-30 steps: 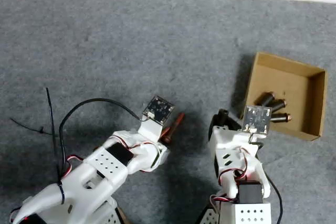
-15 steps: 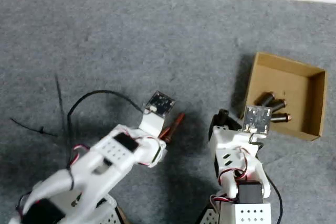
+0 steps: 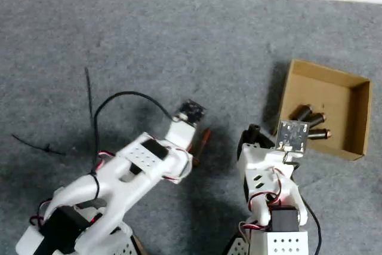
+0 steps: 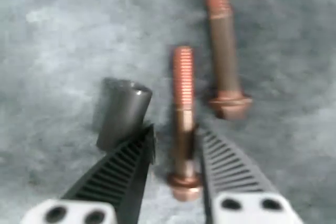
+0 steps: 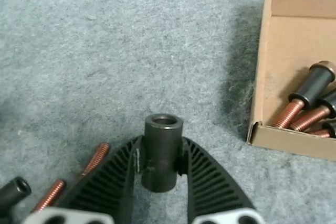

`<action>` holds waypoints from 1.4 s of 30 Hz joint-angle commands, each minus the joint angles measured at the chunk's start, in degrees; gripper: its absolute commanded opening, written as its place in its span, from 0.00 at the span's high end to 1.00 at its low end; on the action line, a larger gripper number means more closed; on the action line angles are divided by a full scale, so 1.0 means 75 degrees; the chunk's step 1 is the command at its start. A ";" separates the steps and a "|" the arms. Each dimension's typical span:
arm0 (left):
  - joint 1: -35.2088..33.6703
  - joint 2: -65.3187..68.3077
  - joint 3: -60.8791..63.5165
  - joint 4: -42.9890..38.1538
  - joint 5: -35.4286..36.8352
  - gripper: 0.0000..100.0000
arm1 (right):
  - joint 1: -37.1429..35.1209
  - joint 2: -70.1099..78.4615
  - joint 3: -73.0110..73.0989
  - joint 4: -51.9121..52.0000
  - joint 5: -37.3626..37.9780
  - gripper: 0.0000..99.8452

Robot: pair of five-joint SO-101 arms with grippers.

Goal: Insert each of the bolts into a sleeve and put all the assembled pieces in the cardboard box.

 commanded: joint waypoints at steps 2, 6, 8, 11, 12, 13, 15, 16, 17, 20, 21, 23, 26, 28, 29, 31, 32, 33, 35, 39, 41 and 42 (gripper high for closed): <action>-0.0041 0.0088 -0.0229 0.0281 -0.0023 0.81 | 0.0076 -0.0006 -0.0041 -0.0217 0.0070 1.00; -0.0158 0.0088 -0.0240 0.0281 -0.0035 0.81 | 0.0076 -0.0006 -0.0041 -0.0217 0.0070 1.00; -0.0264 0.0088 -0.0240 0.0281 -0.0035 0.81 | 0.0076 -0.0006 -0.0041 -0.0217 0.0070 1.00; -0.0275 0.0100 -0.0240 0.0293 -0.0047 0.81 | 0.0076 -0.0006 -0.0041 -0.0217 0.0070 1.00; -0.0275 0.0100 -0.0240 0.0293 -0.0047 0.81 | 0.0076 -0.0006 -0.0041 -0.0217 0.0070 1.00; -0.0275 0.0100 -0.0240 0.0293 -0.0059 0.83 | 0.0076 -0.0006 -0.0041 -0.0217 0.0070 1.00; -0.0264 0.0100 -0.0240 0.0293 -0.0059 0.90 | 0.0076 -0.0006 -0.0041 -0.0217 0.0070 1.00; -0.0252 0.0100 -0.0240 0.0293 -0.0059 0.94 | 0.0076 -0.0006 -0.0041 -0.0217 0.0070 1.00; -0.0229 0.0100 -0.0240 0.0281 -0.0082 0.99 | 0.0076 -0.0006 -0.0041 -0.0217 0.0070 1.00; -0.0275 0.0064 -0.0240 0.0281 -0.0399 0.98 | 0.0076 -0.0006 -0.0041 -0.0217 0.0070 1.00; -0.0275 0.0053 -0.0240 0.0281 -0.0469 0.99 | 0.0076 -0.0006 -0.0041 -0.0217 0.0070 1.00; -0.0275 0.0041 -0.0299 0.0293 -0.0692 1.00 | 0.0076 -0.0006 -0.0041 -0.0217 0.0082 1.00; -0.0287 0.0041 -0.0545 0.0539 -0.1207 0.99 | 0.0076 -0.0006 -0.0041 -0.0205 0.0422 1.00; -0.0299 0.0041 -0.0873 0.0973 -0.1371 0.99 | 0.0076 -0.0006 -0.0041 -0.0205 0.0457 1.00; -0.0369 0.0041 -0.1084 0.1231 -0.1395 0.99 | 0.0076 -0.0006 -0.0041 -0.0205 0.0445 1.00; -0.0686 0.0041 -0.1612 0.1711 -0.1500 0.99 | 0.0076 -0.0006 -0.0029 -0.0205 0.0445 1.00; -0.0908 0.0041 -0.1905 0.1946 -0.1606 0.99 | 0.0076 -0.0006 -0.0006 -0.0205 0.0445 1.00; -0.1178 0.0041 -0.2174 0.2215 -0.1735 0.99 | 0.0076 -0.0006 0.0053 -0.0205 0.0457 1.00; -0.1694 0.0041 -0.2714 0.2801 -0.1911 0.99 | 0.0076 -0.0006 0.0100 -0.0205 0.0469 1.00; -0.2409 0.0041 -0.3487 0.3458 -0.1911 0.99 | 0.0076 -0.0006 0.0100 -0.0229 0.0469 1.00; -0.2760 0.0041 -0.3546 0.3446 -0.1911 0.99 | 0.0076 -0.0006 0.0100 -0.0229 0.0469 1.00; -0.2925 0.0053 -0.3569 0.3341 -0.1911 0.99 | 0.0076 -0.0006 0.0100 -0.0229 0.0469 1.00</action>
